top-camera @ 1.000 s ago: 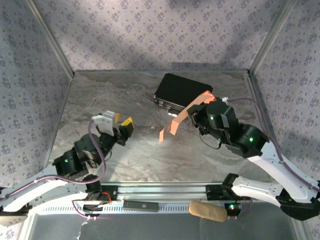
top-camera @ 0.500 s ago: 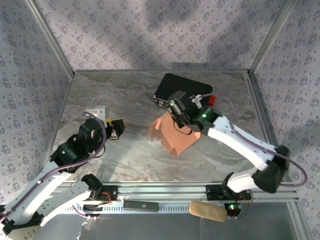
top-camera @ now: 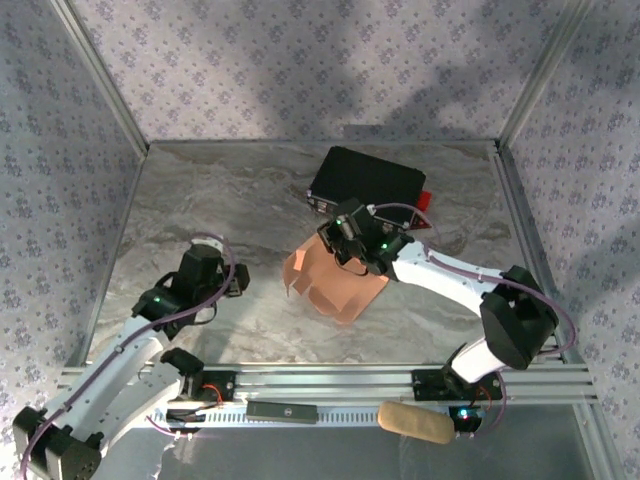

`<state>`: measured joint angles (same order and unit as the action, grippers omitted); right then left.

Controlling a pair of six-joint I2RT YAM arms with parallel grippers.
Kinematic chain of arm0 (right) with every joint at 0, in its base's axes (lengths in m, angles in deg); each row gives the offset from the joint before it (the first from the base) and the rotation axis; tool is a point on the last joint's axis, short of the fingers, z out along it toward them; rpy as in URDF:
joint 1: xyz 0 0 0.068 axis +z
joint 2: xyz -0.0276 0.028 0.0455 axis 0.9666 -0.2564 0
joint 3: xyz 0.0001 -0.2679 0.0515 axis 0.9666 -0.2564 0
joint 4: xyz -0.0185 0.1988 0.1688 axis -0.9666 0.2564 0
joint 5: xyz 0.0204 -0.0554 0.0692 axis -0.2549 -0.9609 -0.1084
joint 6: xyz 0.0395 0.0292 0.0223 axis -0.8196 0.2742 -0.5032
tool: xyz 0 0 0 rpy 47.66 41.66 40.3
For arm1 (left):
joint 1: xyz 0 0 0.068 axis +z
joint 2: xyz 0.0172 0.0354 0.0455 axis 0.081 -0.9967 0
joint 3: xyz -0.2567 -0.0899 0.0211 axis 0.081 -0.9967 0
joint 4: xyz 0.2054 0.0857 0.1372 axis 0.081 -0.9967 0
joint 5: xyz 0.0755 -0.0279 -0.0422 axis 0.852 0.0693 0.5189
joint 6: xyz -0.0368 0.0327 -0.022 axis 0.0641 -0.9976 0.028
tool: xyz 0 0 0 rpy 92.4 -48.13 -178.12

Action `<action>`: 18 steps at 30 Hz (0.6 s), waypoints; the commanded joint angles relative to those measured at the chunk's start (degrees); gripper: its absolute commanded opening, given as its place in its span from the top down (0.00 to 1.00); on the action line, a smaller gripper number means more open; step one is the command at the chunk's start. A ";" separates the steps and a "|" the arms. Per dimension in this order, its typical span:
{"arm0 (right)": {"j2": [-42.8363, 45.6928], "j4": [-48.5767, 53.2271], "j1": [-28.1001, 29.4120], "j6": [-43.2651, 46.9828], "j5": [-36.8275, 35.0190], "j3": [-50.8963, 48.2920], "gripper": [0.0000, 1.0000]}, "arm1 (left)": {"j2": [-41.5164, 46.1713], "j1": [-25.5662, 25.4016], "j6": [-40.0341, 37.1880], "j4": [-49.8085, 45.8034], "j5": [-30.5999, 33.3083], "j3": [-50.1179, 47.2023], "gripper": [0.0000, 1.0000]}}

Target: Fold the paper box

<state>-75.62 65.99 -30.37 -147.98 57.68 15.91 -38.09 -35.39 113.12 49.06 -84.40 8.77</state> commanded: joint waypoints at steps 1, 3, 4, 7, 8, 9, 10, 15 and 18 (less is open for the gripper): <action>-0.95 -9.00 0.49 0.91 0.10 -2.42 1.00 | -0.21 0.42 -0.41 7.92 -4.28 -2.91 0.62; -1.08 -11.14 0.92 0.86 -0.86 -4.04 1.00 | -0.76 0.38 -0.47 11.36 -6.62 -5.00 0.60; -1.27 -12.47 1.09 0.89 -0.99 -4.77 1.00 | -1.20 0.35 -0.63 12.77 -7.44 -5.95 0.60; -2.16 -16.28 1.53 0.62 -0.98 -6.85 1.00 | -2.22 0.38 -0.73 14.97 -7.67 -8.03 0.62; -2.46 -17.63 1.84 0.99 -1.07 -7.52 1.00 | -2.56 0.33 -0.66 15.97 -8.05 -8.76 0.63; -2.70 -18.32 2.19 1.35 -1.33 -7.98 1.00 | -3.02 0.33 -0.65 17.13 -8.66 -9.50 0.64; -2.79 -19.41 2.54 1.92 -1.66 -8.65 1.00 | -3.41 0.25 -0.49 18.32 -9.31 -10.12 0.64; -2.96 -23.61 3.57 2.69 -2.73 -11.94 1.00 | -5.74 -0.91 -0.04 22.96 -10.54 -12.58 0.68; -2.85 -27.95 3.68 3.58 -3.40 -14.29 1.00 | -8.32 -2.96 -0.21 25.77 -9.95 -13.62 0.69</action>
<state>-78.19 43.39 -26.81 -146.10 56.32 3.36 -44.85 -37.05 113.16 69.67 -93.25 -4.02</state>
